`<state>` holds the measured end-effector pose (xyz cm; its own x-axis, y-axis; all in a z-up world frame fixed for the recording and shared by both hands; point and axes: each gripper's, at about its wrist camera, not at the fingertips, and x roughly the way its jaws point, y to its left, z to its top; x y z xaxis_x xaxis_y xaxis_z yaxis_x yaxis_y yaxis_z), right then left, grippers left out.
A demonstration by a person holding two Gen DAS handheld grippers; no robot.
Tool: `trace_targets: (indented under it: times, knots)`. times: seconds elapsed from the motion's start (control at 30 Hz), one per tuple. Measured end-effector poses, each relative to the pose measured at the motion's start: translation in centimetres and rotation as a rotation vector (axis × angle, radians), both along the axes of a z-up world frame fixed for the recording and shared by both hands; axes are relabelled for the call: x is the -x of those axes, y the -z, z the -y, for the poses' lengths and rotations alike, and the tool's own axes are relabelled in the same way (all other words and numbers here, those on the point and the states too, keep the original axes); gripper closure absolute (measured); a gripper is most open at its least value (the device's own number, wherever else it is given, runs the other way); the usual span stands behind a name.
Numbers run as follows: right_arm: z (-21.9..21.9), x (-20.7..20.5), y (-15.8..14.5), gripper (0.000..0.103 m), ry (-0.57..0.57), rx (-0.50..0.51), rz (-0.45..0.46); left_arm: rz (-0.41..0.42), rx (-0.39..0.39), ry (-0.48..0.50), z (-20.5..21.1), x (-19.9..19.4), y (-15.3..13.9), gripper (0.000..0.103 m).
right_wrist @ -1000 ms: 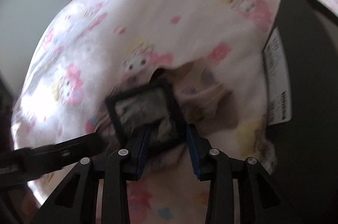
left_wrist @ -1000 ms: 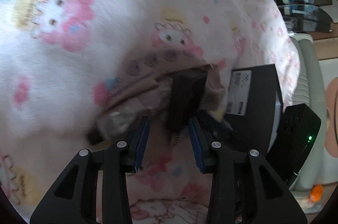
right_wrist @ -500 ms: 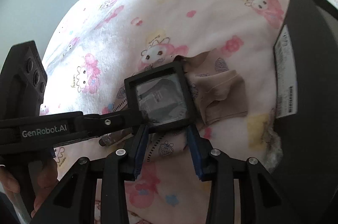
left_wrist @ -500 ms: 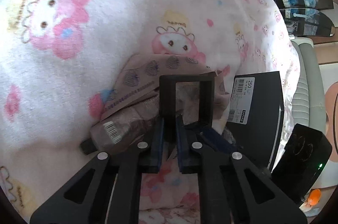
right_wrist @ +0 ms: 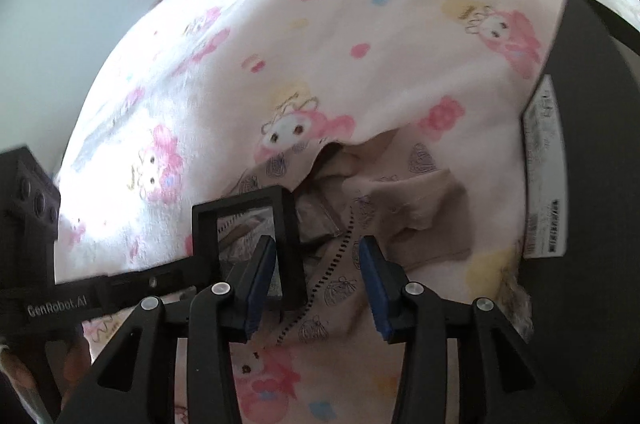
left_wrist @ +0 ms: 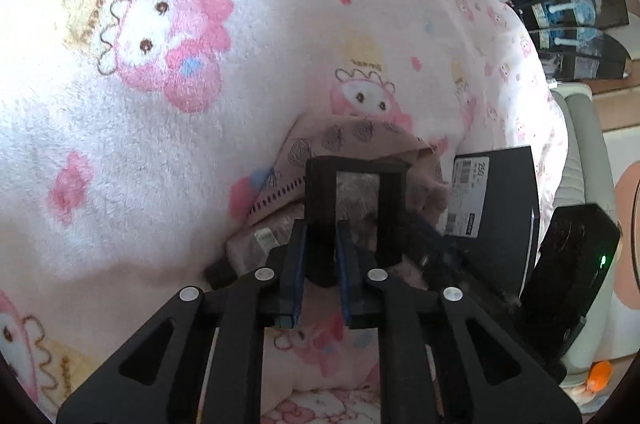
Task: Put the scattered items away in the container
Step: 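Grasp the small black square frame with the right gripper, then carry the black frame over the black box with the right gripper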
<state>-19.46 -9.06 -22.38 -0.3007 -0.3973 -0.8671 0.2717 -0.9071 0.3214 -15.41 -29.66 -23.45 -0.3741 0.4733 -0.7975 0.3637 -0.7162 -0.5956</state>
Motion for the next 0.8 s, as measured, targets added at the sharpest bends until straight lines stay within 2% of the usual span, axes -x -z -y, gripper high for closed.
trace_targets:
  times: [0.07,0.13,0.27,0.53,0.63,0.8]
  knots:
    - [0.5,-0.1,0.6,0.065,-0.042,0.047,0.047,-0.001,0.008,0.000,-0.1,0.0,0.1,0.091]
    - [0.7,-0.7,0.9,0.075,-0.067,0.103,0.083,-0.004,0.031,0.007,-0.3,-0.2,-0.6,0.090]
    - [0.5,-2.4,-0.6,0.077,-0.080,0.088,0.039,-0.041,0.036,0.009,-0.8,-1.7,-2.8,0.090]
    - [-2.8,-6.9,-8.3,0.077,-0.083,0.111,-0.071,-0.172,0.033,0.058,-4.8,-5.4,-9.9,0.090]
    - [-5.6,-8.8,-10.9,0.077,-0.069,0.111,-0.117,-0.216,0.049,0.104,-7.9,-5.6,-12.2,0.090]
    - [-11.2,-9.8,-13.9,0.077,-0.025,0.092,-0.191,-0.258,0.062,0.205,-14.8,-4.3,-14.8,0.090]
